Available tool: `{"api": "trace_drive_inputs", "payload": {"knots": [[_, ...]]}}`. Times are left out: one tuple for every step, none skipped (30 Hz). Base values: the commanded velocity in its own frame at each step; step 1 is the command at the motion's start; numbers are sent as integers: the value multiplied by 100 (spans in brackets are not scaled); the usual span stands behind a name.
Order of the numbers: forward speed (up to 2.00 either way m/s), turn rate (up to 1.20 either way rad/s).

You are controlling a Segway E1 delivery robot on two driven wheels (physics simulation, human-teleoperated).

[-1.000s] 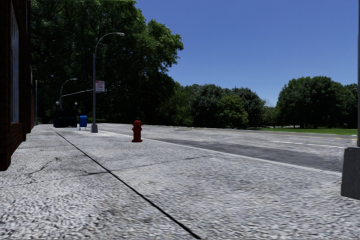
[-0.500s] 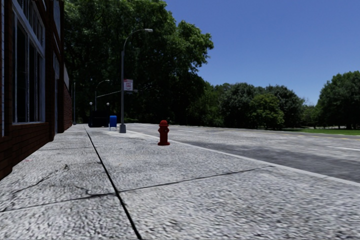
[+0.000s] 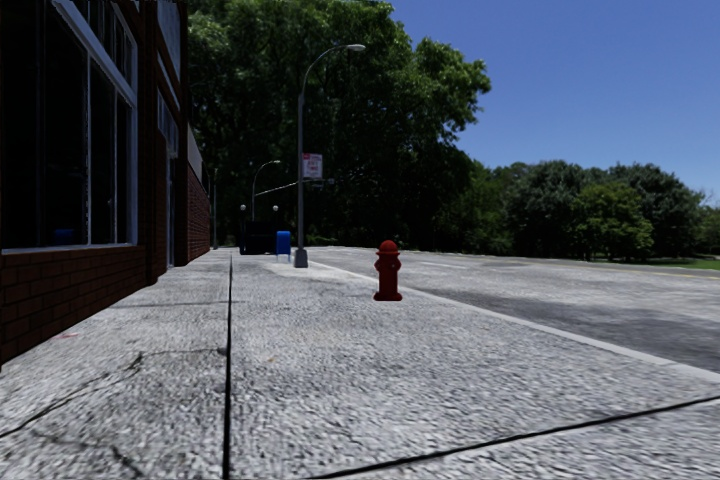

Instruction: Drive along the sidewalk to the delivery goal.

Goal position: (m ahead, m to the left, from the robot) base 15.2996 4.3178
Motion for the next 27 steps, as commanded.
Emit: {"api": "trace_drive_inputs", "payload": {"knots": [[200, 43], [200, 43], [200, 43], [200, 43], [200, 33], [200, 15], [200, 10], [200, 10], [200, 8], [200, 0], [200, 0], [200, 0], [200, 0], [200, 0], [200, 0], [200, 0], [200, 0], [200, 0], [200, 0], [200, 0], [200, 0], [200, 0], [200, 0], [200, 0], [200, 0], [200, 0], [200, 13]]}}
